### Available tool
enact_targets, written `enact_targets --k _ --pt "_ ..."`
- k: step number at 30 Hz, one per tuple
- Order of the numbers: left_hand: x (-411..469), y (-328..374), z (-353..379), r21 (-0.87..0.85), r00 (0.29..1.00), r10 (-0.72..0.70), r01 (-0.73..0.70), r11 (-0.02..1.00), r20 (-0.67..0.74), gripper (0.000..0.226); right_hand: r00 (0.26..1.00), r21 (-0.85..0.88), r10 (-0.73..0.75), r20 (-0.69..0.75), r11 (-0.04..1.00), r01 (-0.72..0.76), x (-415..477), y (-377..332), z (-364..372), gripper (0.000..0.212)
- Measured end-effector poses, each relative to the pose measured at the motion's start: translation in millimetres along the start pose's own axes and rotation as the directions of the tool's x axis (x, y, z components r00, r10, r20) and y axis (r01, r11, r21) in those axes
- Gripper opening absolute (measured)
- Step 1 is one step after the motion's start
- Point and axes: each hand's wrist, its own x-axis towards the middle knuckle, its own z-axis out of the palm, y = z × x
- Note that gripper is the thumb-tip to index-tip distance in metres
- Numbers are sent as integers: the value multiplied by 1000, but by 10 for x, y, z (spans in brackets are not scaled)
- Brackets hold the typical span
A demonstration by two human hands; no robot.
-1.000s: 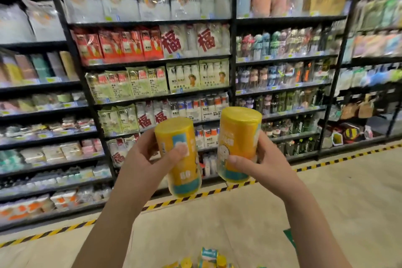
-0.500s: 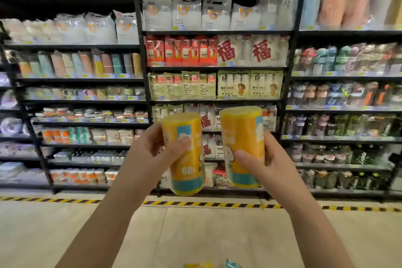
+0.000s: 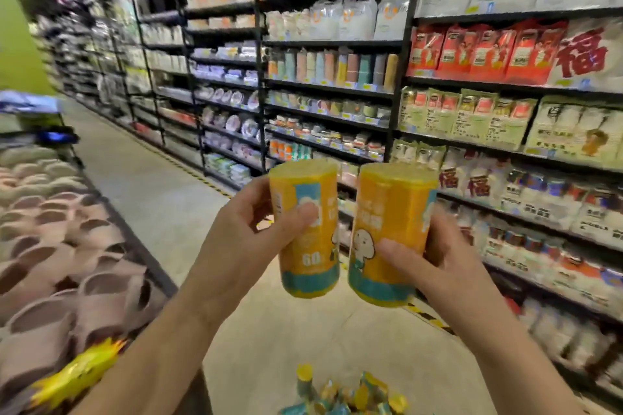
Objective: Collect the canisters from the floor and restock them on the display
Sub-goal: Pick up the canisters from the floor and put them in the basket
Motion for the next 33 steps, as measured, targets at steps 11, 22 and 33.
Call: enact_targets --k 11,22,33 --pt "-1409 655 -1200 260 895 76 46 965 -440 58 913 238 -244 327 956 170 -151 -411 1486 41" --pt "-3645 1624 -2442 372 665 104 274 887 -739 44 681 394 -348 644 914 95 -1268 -1392 3371 62" --pt "-6150 2207 -3332 292 302 159 474 831 -940 49 316 447 -419 851 895 -17 -3045 -2100 5371 60"
